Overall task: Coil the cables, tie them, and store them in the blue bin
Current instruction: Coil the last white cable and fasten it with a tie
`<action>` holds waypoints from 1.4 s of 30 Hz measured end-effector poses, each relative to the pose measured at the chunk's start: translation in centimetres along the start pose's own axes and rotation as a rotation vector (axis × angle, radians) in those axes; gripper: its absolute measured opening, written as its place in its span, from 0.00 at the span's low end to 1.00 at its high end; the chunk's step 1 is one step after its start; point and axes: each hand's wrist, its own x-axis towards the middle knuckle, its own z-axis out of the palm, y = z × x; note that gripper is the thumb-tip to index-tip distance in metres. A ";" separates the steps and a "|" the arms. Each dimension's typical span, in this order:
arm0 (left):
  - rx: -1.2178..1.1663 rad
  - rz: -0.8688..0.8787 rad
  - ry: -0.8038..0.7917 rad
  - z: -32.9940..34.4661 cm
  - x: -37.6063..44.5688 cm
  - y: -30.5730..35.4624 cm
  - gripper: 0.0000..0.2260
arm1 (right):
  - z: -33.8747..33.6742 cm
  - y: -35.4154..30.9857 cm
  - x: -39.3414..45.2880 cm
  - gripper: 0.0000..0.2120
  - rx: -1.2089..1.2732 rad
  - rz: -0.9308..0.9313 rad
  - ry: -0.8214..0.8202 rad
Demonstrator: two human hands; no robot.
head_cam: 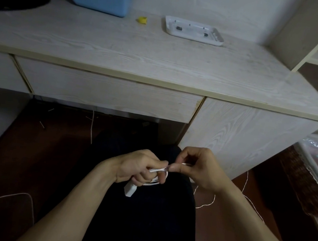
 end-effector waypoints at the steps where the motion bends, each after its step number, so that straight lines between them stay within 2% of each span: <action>1: -0.003 -0.011 -0.013 -0.1 -0.1 0.0 0.18 | -0.1 0.2 0.0 0.15 0.020 0.004 0.015; 8: -0.158 -0.082 0.009 -0.4 0.1 -0.3 0.17 | 0.4 0.5 0.3 0.16 -0.022 0.029 0.153; 12: -0.026 -0.115 0.003 -0.2 0.3 -0.3 0.20 | 1.3 0.3 0.3 0.21 -0.057 0.002 0.243; 16: -0.122 -0.032 0.028 -0.6 0.2 -0.5 0.20 | 1.9 0.4 0.5 0.19 -0.064 0.009 0.257; 18: -0.263 0.047 0.098 -0.5 0.2 -0.5 0.19 | 2.0 0.4 0.6 0.20 -0.052 0.037 0.241; 22: -0.738 0.261 0.327 -1.1 0.6 -0.3 0.20 | 1.7 0.7 0.6 0.20 0.003 0.075 0.220; 26: -1.147 0.497 0.557 -3.2 0.6 -0.5 0.23 | 1.1 1.4 0.6 0.11 0.036 0.123 0.207; 28: -1.298 0.579 0.630 -4.0 0.3 -0.8 0.22 | 1.0 1.7 0.6 0.07 0.023 0.154 0.136; 31: -1.429 0.638 0.709 -4.4 0.1 -1.1 0.21 | 1.0 1.9 0.5 0.04 -0.104 0.143 -0.073; 33: -1.437 0.653 0.743 -4.3 0.3 -1.1 0.19 | 1.5 1.7 0.5 0.03 -0.195 0.105 -0.202; 36: -1.328 0.636 0.779 -4.0 0.7 -0.9 0.14 | 2.4 1.6 0.3 0.06 -0.315 0.026 -0.301; 39: -1.186 0.576 0.784 -3.3 1.0 -0.7 0.13 | 2.9 1.4 0.2 0.07 -0.333 0.001 -0.357; 42: -0.917 0.456 0.818 -2.5 1.5 -1.0 0.12 | 3.2 1.0 0.1 0.08 -0.291 -0.063 -0.354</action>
